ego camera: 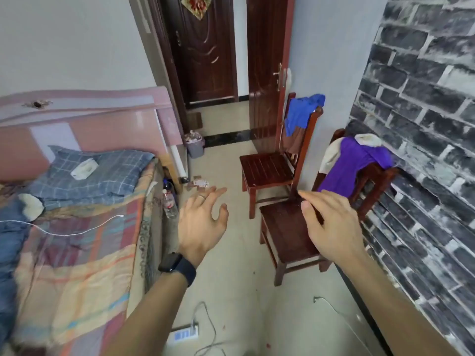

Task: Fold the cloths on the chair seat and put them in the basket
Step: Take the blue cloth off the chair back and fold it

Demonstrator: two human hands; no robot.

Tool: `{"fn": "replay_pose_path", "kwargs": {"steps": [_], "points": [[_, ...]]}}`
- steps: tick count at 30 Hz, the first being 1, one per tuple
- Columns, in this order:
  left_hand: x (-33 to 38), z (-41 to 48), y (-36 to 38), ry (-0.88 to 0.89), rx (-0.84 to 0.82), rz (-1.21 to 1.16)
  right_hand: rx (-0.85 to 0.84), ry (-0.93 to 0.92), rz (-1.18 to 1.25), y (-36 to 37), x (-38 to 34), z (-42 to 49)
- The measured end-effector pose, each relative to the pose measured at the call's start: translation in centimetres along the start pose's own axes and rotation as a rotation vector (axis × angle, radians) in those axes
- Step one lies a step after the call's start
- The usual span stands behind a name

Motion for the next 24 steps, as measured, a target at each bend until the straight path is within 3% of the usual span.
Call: {"fn": "replay_pose_path", "kwargs": {"steps": [11,16,24], "points": [[-4.7,16.0,6.7,-0.041,-0.022,-0.045,-0.157,0.045,0.005,16.0,5.6,10.4],[-7.5,24.7,10.5,-0.107,-0.127,-0.052,-0.205,0.122,0.049,21.6,8.5,15.9],[-6.3,37.5,17.7,-0.021,-0.303,-0.023,-0.181,0.282,0.028,28.3,14.6,22.4]]}}
Point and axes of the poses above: each hand's wrist, its own z-axis towards the middle knuckle, its own y-axis out of the palm, x = y × z, the point moved 9 cm from there along z, towards the middle knuckle, and after that the axes turned 14 degrees about -y, right-handed, at the moved point
